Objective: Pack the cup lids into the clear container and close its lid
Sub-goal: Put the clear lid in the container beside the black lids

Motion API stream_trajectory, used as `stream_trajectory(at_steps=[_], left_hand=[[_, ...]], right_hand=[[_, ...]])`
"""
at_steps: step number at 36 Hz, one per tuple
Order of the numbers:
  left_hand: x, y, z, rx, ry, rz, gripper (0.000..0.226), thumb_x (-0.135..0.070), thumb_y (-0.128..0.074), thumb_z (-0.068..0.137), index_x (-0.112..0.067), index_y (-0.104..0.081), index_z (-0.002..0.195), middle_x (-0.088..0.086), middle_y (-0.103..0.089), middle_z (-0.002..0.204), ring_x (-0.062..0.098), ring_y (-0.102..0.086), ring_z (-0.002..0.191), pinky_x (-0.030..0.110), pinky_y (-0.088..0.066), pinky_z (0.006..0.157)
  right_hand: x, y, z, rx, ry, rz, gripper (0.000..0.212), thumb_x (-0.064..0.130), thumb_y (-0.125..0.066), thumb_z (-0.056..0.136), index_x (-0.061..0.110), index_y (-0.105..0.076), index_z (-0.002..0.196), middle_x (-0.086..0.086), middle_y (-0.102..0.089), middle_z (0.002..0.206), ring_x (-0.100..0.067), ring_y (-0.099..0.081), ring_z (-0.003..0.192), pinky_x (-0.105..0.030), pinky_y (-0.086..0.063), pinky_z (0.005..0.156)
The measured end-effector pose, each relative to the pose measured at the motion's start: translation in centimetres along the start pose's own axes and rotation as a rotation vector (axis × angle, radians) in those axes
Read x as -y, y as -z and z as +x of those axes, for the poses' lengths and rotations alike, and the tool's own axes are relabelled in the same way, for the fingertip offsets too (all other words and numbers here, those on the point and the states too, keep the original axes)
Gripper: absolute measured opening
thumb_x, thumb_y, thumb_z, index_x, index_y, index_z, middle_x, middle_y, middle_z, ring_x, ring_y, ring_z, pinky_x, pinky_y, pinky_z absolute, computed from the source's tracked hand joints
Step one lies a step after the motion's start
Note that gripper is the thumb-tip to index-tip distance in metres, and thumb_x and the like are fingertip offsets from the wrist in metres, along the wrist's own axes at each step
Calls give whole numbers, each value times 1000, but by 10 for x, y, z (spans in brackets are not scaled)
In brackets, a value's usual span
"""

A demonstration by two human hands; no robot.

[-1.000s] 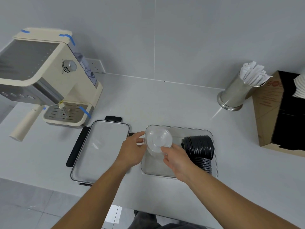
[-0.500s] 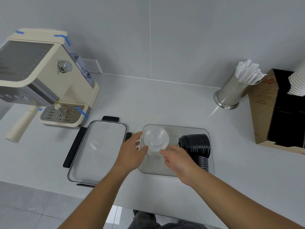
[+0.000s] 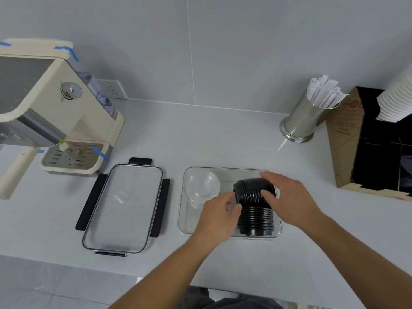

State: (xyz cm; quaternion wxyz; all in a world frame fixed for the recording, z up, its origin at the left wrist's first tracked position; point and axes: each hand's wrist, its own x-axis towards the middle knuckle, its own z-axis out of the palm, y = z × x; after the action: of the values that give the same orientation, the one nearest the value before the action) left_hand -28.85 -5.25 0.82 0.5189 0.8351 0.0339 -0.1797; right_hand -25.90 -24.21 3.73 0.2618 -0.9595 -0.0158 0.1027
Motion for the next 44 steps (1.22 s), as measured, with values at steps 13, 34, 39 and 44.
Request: stream_trajectory(at_steps=[13, 34, 39, 44], left_hand=[[-13, -28, 32, 25, 37, -68, 51, 0, -48, 90, -22, -53, 136, -5, -65, 118, 15, -64, 109, 33, -48, 101], [0, -21, 22, 158, 38, -253, 62, 2, -62, 85, -24, -47, 139, -21, -56, 113, -21, -60, 90, 1, -45, 73], [3, -23, 19, 131, 54, -282, 61, 0, -63, 86, -26, -48, 139, -17, -59, 112, -5, -62, 100, 5, -47, 77], [4, -23, 20, 114, 55, -284, 57, 0, -65, 86, -37, -49, 127, -18, -60, 111, -6, -62, 100, 5, -48, 77]], right_hand=[[-25, -14, 6, 136, 125, -188, 54, 26, -64, 91, 15, -48, 141, -1, -45, 150, -20, -44, 134, -18, -6, 111], [-30, -14, -9, 99, 108, -113, 44, 24, -64, 90, 13, -58, 133, -3, -55, 142, -21, -52, 127, -22, -30, 103], [-30, -15, -10, 98, 119, -129, 45, 25, -62, 91, 14, -57, 134, -2, -52, 144, -19, -49, 130, -21, -27, 104], [-28, -14, -8, 88, 128, -109, 43, 22, -64, 90, 11, -59, 132, -5, -56, 140, -22, -53, 126, -25, -32, 103]])
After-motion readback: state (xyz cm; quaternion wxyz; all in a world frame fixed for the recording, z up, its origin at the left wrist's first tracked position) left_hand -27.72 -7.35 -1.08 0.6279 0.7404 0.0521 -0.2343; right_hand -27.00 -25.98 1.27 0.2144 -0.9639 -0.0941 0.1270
